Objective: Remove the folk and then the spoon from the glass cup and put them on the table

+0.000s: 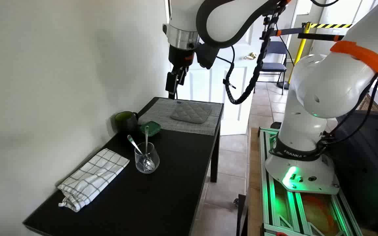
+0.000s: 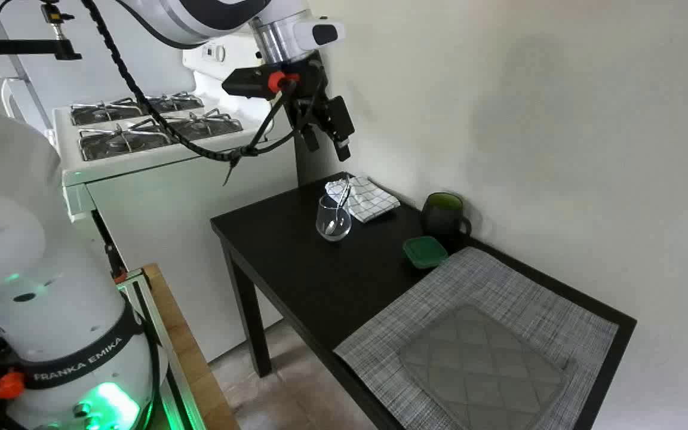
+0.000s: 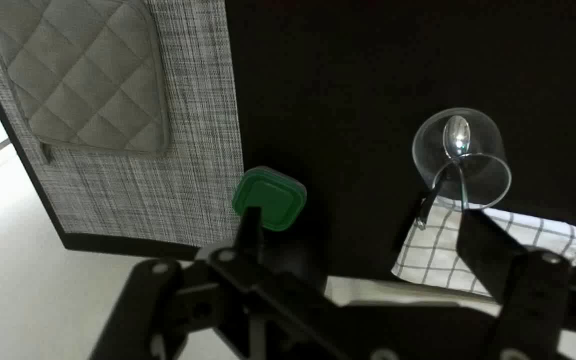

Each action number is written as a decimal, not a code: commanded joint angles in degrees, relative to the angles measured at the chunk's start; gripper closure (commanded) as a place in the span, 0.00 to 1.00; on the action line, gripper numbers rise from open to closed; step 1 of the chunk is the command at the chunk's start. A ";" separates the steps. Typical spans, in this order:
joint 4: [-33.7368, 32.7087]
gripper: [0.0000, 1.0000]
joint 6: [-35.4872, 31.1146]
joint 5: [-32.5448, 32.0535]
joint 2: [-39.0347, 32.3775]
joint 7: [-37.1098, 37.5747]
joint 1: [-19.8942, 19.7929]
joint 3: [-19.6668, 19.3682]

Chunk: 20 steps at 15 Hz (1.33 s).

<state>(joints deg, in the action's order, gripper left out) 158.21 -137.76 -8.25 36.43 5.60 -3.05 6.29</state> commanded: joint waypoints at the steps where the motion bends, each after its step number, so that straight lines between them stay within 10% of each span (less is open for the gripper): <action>1: 0.38 0.00 0.16 -0.33 -0.16 0.24 0.41 -0.40; 20: -12.28 0.00 -4.84 3.81 -22.01 -20.08 10.08 -3.31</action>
<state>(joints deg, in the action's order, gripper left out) 148.56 -139.54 -5.61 19.57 -7.12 5.06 5.02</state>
